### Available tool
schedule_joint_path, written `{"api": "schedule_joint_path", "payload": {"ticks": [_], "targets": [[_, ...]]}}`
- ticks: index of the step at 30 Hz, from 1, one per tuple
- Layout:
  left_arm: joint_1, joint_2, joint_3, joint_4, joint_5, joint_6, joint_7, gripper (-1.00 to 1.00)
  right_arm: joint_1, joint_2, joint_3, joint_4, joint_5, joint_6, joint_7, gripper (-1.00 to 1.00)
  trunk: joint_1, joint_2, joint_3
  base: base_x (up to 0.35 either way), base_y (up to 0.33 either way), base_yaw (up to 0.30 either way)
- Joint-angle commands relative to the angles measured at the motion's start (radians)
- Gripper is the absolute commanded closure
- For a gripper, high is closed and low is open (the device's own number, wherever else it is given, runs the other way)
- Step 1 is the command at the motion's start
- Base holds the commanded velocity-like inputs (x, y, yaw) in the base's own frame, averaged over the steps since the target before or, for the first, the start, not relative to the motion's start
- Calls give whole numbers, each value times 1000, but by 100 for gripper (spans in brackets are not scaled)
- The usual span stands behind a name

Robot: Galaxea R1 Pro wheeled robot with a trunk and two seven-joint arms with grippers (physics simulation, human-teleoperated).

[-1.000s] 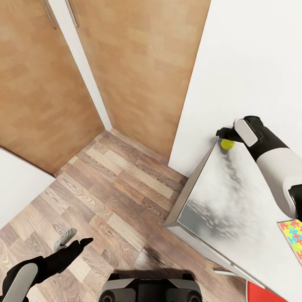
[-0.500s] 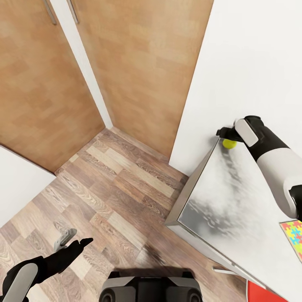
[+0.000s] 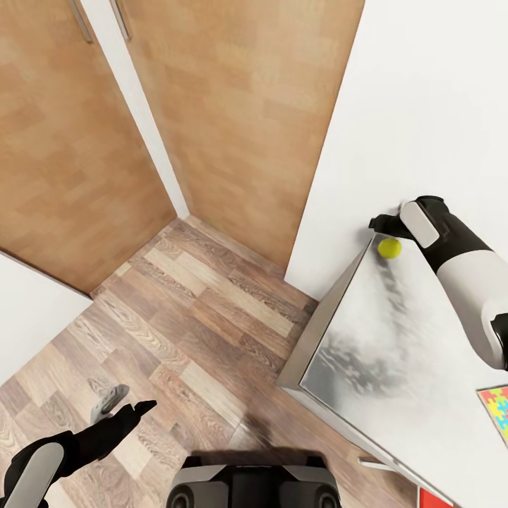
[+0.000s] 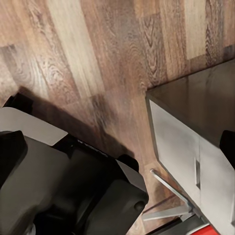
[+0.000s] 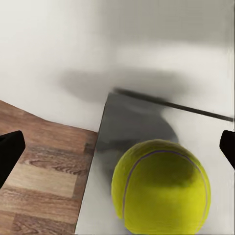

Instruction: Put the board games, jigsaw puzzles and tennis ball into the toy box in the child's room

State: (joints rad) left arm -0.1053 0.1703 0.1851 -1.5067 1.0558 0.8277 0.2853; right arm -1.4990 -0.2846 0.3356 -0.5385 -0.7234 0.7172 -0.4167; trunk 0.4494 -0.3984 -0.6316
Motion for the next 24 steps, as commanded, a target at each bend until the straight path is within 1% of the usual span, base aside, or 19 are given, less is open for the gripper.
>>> {"api": "schedule_joint_path", "payload": {"ticks": [1,3,8,19,24], "targets": [[-1,0,1,-1,11,4,9,-100,-1,-2,8,-1,-11,2,-9,-100,1,-2,-1,36,-3,1],[-1,0,1,-1,10,4,9,-100,-1,-9,8,-1,-11,-2,-8,-100,1,-2,-1,26,-2,1],[-1,0,1,-1,10,4,9,-100,-1,-16,8,-1,-10,-6,-8,-100,1,-2,-1,17,-1,1],[-1,0,1,-1,10,4,10,-100,-1,-22,8,-1,-10,-10,-8,-100,1,-2,-2,6,-1,-1],[-1,0,1,-1,10,3,10,-100,1,-22,8,-2,-10,-11,-8,-100,1,-2,-2,2,0,-70]]}}
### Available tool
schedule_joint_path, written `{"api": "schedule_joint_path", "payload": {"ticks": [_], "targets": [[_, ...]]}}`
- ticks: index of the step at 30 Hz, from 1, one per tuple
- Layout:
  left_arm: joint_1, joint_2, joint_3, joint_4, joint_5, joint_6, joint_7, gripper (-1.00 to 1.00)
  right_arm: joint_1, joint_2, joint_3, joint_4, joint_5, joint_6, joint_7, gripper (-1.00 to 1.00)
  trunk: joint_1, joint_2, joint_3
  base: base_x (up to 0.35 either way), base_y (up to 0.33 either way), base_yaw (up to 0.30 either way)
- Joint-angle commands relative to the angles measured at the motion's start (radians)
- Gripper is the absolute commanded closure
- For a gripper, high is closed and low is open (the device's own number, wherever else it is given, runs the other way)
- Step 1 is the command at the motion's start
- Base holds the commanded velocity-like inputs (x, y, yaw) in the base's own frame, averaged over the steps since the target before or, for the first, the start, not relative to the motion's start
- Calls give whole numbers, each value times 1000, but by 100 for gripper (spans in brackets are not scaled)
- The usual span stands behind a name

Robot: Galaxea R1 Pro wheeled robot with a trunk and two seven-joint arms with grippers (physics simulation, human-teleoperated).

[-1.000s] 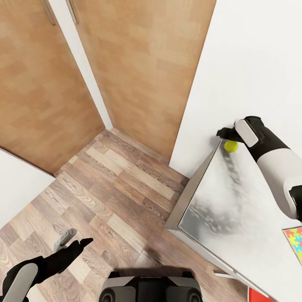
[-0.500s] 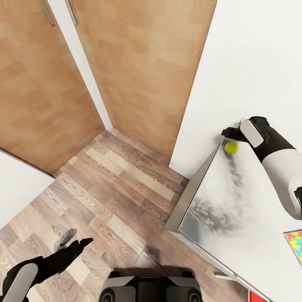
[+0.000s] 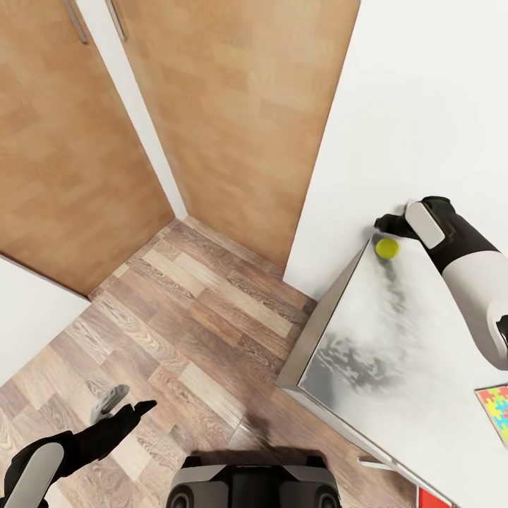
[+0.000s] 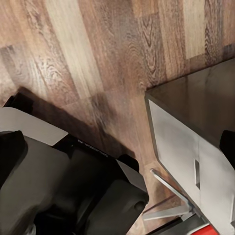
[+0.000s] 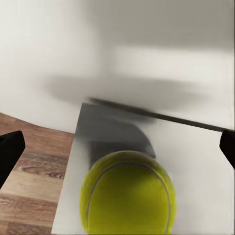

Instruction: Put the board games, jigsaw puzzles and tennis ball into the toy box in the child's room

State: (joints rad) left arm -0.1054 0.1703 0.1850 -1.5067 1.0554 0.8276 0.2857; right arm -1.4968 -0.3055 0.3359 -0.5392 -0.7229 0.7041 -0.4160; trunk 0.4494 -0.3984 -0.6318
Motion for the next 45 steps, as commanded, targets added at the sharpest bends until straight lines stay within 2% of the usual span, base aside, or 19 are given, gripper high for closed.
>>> {"api": "schedule_joint_path", "payload": {"ticks": [1,29,45], "targets": [[0,0,1,-1,11,3,9,-100,0,-1,8,-1,-10,2,-9,-100,1,-2,-1,1,0,-136],[0,0,1,0,11,3,10,-100,4,2,11,-1,-10,3,1,-100,1,-2,-2,0,0,-42],[0,0,1,0,11,2,10,-100,4,7,12,-1,-12,4,6,-100,1,-2,-11,0,0,-1]]}}
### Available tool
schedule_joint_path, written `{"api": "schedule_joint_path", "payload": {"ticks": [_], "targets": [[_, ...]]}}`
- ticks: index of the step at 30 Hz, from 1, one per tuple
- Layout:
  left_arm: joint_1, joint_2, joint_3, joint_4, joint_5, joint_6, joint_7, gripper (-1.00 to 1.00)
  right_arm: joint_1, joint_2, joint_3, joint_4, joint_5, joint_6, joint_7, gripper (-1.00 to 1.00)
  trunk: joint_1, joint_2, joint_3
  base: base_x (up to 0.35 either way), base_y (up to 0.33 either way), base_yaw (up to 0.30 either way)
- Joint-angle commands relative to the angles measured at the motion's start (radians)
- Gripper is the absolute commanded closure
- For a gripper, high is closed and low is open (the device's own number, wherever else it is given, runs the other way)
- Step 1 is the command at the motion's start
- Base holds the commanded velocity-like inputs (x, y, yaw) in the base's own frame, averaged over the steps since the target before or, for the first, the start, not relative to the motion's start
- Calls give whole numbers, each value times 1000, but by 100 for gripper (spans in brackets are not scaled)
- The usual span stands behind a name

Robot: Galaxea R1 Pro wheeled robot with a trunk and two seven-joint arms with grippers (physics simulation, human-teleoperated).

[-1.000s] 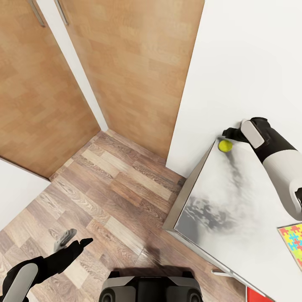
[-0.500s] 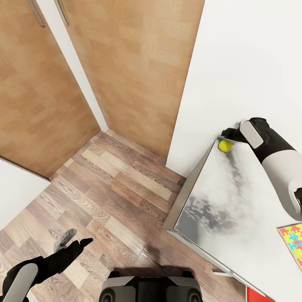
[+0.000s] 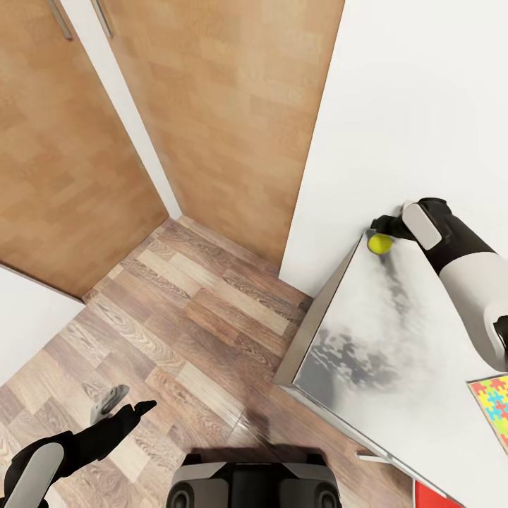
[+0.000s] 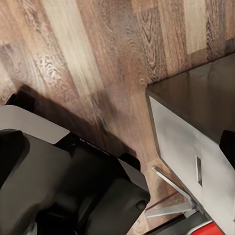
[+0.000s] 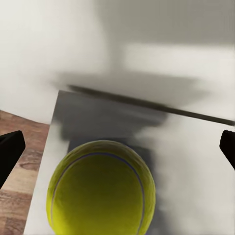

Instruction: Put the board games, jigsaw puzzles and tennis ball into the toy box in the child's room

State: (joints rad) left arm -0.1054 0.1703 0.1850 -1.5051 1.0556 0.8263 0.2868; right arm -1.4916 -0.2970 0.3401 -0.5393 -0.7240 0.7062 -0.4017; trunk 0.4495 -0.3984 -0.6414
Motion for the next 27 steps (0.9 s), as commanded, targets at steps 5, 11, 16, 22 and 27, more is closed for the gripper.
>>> {"api": "schedule_joint_path", "payload": {"ticks": [5,11,16,22,27], "targets": [[0,0,1,-1,10,4,9,-100,-1,-1,8,-1,-11,2,-7,-100,1,-2,-2,0,0,0],[0,0,1,0,10,4,9,-100,-1,-1,8,-1,-11,2,-6,-100,1,-2,-3,0,0,0],[0,0,1,2,10,4,9,-100,-1,-2,8,-1,-11,3,-5,-100,1,-2,-3,0,0,0],[0,0,1,3,10,4,9,-100,-1,-2,8,-1,-11,4,-5,-100,1,-2,-3,0,0,0],[0,0,1,3,9,4,9,-100,-1,-2,8,-1,-12,5,-5,-100,1,-2,-3,0,0,0]]}}
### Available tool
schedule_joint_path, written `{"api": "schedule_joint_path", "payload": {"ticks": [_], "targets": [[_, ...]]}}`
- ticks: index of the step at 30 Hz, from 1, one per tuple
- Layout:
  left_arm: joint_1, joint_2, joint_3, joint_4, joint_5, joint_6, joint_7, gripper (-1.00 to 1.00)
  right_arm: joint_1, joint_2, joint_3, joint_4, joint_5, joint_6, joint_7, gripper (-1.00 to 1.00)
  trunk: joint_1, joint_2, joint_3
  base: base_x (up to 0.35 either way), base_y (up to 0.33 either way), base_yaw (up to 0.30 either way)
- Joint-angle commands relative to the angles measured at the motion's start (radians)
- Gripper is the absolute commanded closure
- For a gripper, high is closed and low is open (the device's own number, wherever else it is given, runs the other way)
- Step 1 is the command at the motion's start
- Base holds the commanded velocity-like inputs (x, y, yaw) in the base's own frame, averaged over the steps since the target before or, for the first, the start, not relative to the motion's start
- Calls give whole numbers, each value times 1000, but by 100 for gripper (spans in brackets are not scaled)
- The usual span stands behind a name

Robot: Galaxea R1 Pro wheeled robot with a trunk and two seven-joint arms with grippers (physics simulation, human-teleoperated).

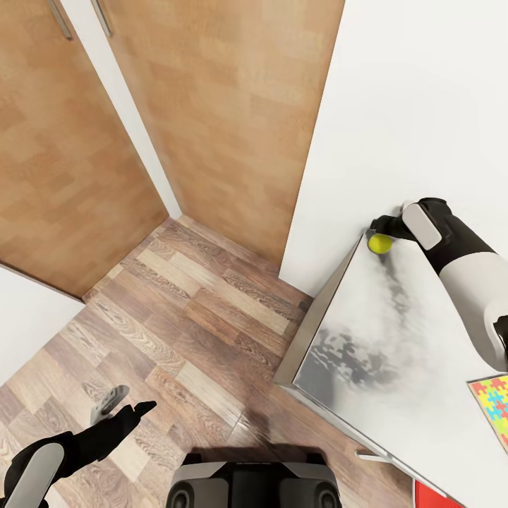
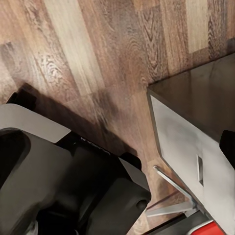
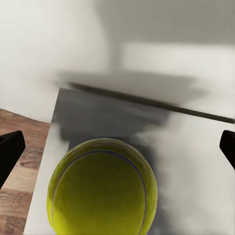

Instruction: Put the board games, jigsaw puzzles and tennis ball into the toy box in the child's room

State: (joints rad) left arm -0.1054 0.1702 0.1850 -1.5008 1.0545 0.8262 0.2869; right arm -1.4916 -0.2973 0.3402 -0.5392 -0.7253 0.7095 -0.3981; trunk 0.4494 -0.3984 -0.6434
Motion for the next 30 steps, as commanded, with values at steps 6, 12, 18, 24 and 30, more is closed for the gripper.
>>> {"api": "schedule_joint_path", "payload": {"ticks": [6,12,18,24,30], "targets": [[0,0,1,-1,11,4,9,-100,-1,-1,8,-2,-11,3,-8,-100,1,-2,-1,0,0,0],[0,0,1,-1,11,4,9,-100,0,-1,7,-1,-11,4,-8,-100,1,-2,-1,0,0,0],[0,0,1,0,10,4,9,-100,1,-1,7,-1,-11,4,-8,-100,1,-2,-1,0,0,0],[0,0,1,0,10,4,9,-100,4,0,7,-1,-12,5,-8,-100,1,-2,-2,0,0,0],[0,0,1,0,10,4,9,-100,8,0,6,-1,-12,5,-8,-100,1,-2,-4,0,0,0]]}}
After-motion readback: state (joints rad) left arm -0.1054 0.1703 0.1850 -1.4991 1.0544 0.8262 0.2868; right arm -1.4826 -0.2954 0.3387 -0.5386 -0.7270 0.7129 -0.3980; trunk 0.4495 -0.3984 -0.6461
